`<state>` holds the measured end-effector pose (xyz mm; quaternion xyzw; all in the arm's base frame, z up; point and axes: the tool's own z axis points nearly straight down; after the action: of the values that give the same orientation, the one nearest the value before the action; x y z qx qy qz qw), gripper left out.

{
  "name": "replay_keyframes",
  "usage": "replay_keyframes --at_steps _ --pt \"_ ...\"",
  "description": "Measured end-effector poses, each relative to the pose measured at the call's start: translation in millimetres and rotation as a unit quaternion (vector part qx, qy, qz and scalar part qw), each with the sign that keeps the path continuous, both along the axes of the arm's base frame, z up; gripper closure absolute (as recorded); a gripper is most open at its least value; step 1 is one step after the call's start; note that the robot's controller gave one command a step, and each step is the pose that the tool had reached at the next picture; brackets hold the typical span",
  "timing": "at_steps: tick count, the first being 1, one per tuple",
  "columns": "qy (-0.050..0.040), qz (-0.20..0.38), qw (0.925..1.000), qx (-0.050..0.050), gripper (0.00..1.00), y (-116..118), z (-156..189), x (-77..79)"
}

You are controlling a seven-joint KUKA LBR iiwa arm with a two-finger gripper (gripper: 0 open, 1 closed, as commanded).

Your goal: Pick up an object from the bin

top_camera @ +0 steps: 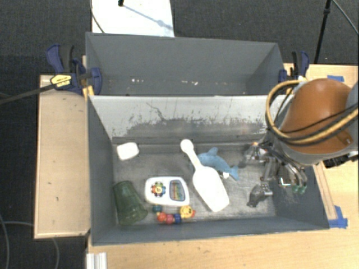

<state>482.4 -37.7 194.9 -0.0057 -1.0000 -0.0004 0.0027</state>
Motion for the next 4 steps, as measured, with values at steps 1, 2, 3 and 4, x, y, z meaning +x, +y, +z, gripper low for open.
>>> replay_keyframes --at_steps 1,2,3,4 --pt "-0.0041 0.001 1.0 -0.001 0.0 0.0 3.6 1.8" --pt "-0.0071 -0.004 1.0 0.0 0.0 -4.4 -62.2 46.6" --pt "-0.002 -0.126 0.9921 0.0 0.0 -3.1 -83.7 60.3" --pt "-0.0038 -0.207 0.9784 -0.001 0.0 39.0 -62.9 87.6"
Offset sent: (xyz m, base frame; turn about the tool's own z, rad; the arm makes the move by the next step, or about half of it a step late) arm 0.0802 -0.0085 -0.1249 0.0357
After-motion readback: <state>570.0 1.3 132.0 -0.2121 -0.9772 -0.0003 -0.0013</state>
